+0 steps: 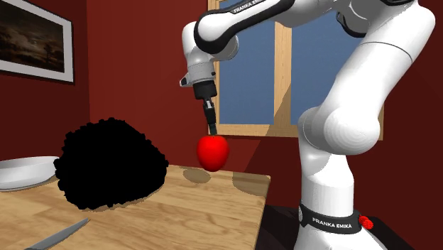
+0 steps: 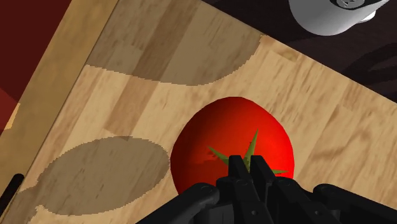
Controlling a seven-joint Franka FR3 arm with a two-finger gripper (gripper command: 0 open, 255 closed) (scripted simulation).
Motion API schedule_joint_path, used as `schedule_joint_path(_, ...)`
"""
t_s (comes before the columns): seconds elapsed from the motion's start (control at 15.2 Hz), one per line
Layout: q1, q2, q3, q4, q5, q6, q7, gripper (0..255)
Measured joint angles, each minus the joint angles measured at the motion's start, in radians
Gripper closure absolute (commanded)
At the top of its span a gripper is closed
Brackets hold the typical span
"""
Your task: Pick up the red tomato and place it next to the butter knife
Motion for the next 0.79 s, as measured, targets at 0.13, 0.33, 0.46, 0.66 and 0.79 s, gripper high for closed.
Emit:
schedule_joint_path(0.13,0.000,-0.002,0.002,0.027,0.002,-0.029,-0.006,255)
schedule_joint_path(0.33,0.002,-0.008,0.008,0.067,0.007,-0.074,-0.010,255)
schedule_joint_path(0.46,0.003,-0.011,0.011,0.087,0.009,-0.098,-0.011,255)
schedule_joint_path(0.66,0.003,-0.014,0.014,0.127,0.012,-0.140,-0.018,255)
schedule_joint_path(0.79,0.004,-0.012,0.019,0.154,0.015,-0.165,-0.020,255)
